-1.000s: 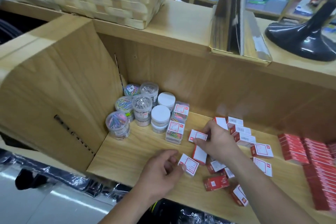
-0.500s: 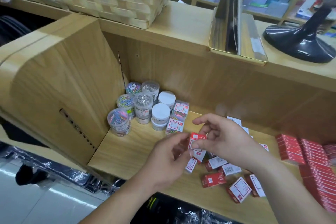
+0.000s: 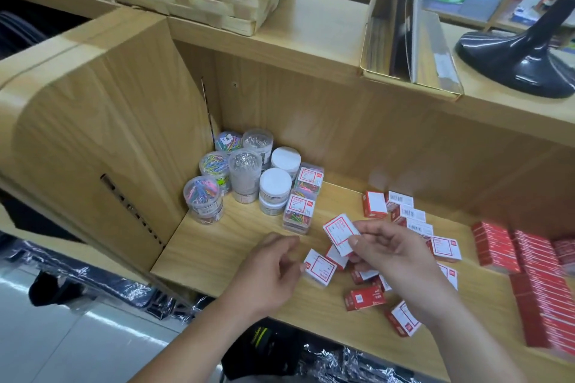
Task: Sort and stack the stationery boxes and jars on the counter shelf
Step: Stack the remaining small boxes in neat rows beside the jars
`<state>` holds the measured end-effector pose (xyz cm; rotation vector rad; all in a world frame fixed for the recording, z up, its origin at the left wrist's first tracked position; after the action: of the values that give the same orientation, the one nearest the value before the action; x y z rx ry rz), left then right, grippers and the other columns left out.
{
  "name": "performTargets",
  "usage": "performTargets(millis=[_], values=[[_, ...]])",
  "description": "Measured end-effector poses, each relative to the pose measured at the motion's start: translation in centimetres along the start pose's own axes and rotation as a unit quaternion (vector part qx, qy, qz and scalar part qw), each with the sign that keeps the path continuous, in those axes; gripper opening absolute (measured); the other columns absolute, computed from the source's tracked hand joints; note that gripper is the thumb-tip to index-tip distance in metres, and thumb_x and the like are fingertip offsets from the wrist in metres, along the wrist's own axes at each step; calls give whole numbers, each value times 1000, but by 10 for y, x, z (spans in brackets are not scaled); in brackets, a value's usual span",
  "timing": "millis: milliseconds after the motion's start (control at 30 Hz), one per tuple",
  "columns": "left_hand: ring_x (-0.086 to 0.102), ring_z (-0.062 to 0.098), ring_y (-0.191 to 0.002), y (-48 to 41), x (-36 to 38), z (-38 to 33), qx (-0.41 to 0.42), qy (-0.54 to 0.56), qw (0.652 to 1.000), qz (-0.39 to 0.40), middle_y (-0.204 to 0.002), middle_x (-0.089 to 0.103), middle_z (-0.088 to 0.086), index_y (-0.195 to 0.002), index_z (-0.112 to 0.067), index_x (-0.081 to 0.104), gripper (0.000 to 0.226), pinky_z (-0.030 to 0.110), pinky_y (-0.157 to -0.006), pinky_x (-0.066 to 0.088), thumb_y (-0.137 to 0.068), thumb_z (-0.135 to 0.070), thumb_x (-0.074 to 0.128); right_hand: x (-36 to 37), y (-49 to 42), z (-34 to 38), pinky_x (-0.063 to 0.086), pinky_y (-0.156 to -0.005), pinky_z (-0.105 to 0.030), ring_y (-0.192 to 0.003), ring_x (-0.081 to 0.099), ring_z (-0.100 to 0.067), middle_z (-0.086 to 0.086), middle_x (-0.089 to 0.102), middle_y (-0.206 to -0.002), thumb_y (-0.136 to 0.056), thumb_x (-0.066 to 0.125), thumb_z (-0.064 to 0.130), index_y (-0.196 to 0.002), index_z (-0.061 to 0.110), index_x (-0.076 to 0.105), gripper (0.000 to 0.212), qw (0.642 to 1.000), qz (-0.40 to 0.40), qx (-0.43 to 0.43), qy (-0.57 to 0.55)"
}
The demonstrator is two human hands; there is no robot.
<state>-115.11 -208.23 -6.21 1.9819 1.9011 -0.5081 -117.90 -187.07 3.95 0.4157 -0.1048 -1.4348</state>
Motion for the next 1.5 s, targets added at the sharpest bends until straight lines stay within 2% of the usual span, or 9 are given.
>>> performTargets(millis=[167,333,500,700,900,1000,1167,1367,1500], values=[[55,3,-88,-4,7,-7,19,-92,994,61,-110,50,-15,-126,-39,58,55,28,-84,51,-78,-65,60,-6,-6,-2,62,-70,-35,-70,70,-15,-7,77,-85,-92,71,14,-107,14,73,16,998,-26,25,50],[62,0,-89,1,8,-8,22,-53,997,46,-108,54,-18,-106,-36,71,32,33,-84,54,-82,-57,66,-7,-16,0,59,-67,-30,-64,67,-13,-2,74,-76,-92,71,15,-106,15,71,14,996,-34,18,86],[55,4,-98,6,17,-16,24,-128,991,-12,-106,49,-15,-104,-26,71,65,25,-87,49,-68,-80,65,-8,-44,2,56,-81,-32,-81,69,-11,-1,73,-80,-91,73,25,-109,22,72,18,970,-69,-17,231],[60,3,-93,13,21,-18,42,-75,996,-21,-103,58,-17,-111,-35,69,42,33,-83,53,-75,-56,73,5,-86,-10,53,-84,-32,-92,67,-18,6,70,-94,-89,71,22,-113,28,69,25,925,-61,-57,371],[63,7,-98,11,6,-20,44,15,998,-48,-107,59,-19,-139,-45,50,60,36,-88,54,-86,-26,71,6,-90,-17,54,-88,-39,-99,63,-14,8,65,-112,-90,71,32,-120,27,68,31,903,-87,-107,406],[64,9,-101,2,-7,-27,67,32,996,-54,-115,58,-18,-140,-40,50,56,37,-87,55,-90,-22,67,3,-63,-5,53,-83,-26,-88,63,-3,14,67,-103,-88,73,21,-110,25,73,22,929,-90,-154,324],[58,7,-104,-14,-19,-50,138,-38,989,-47,-117,56,-20,-137,-29,55,52,28,-86,50,-89,-10,63,16,-10,24,54,-62,-27,-64,63,-17,5,72,-94,-84,75,1,-108,23,74,32,971,91,-131,178],[65,9,-101,-25,-16,-58,161,27,984,-67,-119,60,-19,-138,-34,56,55,26,-88,55,-92,-4,64,9,-27,20,44,-59,-10,-60,57,1,8,62,-86,-79,85,16,-103,23,73,28,957,18,-127,262],[65,9,-81,-23,-9,-27,83,69,987,-121,-109,64,-14,-131,-42,58,49,26,-70,52,-93,-11,64,1,-58,9,48,-72,-15,-73,62,-1,12,59,-96,-84,81,21,-109,24,72,27,931,-49,-114,343]])
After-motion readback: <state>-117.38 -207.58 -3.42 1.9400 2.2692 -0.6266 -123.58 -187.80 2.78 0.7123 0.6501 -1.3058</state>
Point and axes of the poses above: each hand's wrist, its own y-axis away from the middle knuckle, its own x-axis out of the palm, z = x × y, the point moved 3 cm from there along -y, towards the middle knuckle
